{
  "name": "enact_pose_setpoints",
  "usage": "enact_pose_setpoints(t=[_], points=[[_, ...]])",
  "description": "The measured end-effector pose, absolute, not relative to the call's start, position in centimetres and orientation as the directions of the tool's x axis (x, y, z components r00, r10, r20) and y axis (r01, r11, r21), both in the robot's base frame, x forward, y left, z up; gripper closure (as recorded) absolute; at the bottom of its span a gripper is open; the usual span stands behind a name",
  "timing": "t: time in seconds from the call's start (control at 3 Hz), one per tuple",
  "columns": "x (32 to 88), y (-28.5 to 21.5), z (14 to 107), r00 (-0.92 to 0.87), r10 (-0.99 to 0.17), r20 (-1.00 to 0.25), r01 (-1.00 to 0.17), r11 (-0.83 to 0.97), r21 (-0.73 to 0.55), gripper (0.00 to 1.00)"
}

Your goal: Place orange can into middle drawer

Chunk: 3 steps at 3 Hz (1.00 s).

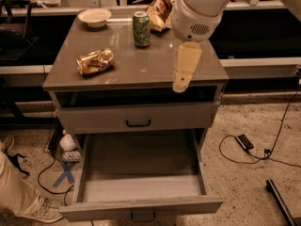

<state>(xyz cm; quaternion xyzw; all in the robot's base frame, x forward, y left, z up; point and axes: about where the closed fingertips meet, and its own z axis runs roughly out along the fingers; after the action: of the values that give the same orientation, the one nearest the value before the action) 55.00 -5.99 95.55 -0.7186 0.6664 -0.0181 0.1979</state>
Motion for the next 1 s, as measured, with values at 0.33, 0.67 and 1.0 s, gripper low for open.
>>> enact_pose_setpoints(t=[0.33,0.67,1.0], points=[[55.3,-5.6,95.4,0.120,-0.965,-0.232,-0.948,-0.042,-0.314,0.00],[56.9,-3.6,94.8,0.164,-0.965,-0.206,-0.937,-0.088,-0.338,0.00],[60.6,0.7,93.3,0.270,-0.949,-0.161,-0.910,-0.198,-0.364,0.00]])
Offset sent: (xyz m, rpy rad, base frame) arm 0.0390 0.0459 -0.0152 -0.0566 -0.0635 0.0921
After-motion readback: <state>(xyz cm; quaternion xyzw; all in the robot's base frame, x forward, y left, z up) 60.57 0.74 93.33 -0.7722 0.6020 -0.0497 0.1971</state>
